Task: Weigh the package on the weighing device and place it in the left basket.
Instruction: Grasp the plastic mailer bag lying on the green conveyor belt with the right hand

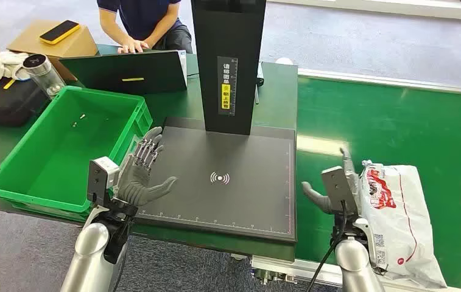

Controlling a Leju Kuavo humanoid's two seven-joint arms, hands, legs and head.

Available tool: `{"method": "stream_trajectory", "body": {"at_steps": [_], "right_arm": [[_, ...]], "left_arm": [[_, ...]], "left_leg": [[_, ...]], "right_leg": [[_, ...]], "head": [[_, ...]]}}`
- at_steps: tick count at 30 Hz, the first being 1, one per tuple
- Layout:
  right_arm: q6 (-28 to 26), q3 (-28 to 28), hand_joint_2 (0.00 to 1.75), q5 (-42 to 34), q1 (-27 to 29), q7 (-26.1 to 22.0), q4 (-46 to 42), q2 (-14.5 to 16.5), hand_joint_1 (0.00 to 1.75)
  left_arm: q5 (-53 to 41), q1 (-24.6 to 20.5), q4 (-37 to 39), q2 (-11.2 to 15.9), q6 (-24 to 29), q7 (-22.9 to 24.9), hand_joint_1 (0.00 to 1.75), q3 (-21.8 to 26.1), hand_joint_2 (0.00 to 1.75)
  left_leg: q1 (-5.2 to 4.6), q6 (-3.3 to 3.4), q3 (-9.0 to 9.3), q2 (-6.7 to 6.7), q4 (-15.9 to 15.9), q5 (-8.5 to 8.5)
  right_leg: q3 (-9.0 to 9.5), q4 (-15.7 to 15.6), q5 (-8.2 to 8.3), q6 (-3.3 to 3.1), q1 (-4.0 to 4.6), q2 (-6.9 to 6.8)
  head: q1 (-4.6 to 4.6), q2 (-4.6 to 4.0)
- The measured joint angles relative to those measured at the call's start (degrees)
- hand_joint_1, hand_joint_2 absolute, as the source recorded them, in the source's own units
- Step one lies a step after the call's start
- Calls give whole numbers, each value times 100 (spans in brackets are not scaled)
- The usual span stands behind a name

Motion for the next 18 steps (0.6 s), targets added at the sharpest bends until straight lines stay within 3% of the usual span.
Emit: {"method": "stream_trajectory", "body": {"at_steps": [4,11,18], "right_arm": [[-348,-325,175,525,-101,637,344,-55,0],[-442,-939,175,1254,-145,1871,1246,-129,0],[-370,-1672,175,1655,20,2148,1479,-174,0]], "left_arm": [[-11,1,-1,-6,0,29,0,6,175],[-74,-23,-1,-41,3,99,0,19,175],[-128,17,-49,-70,-14,166,0,45,175]], "left_leg": [[-2,0,0,0,1,0],[-4,0,0,-3,2,0],[-4,0,0,-2,1,-1]], "right_leg": [[0,-1,1,2,-3,1],[-2,-2,2,4,-4,-2],[-3,-2,0,5,-3,-2]], "head": [[-1,1],[-2,1],[-2,1]]}}
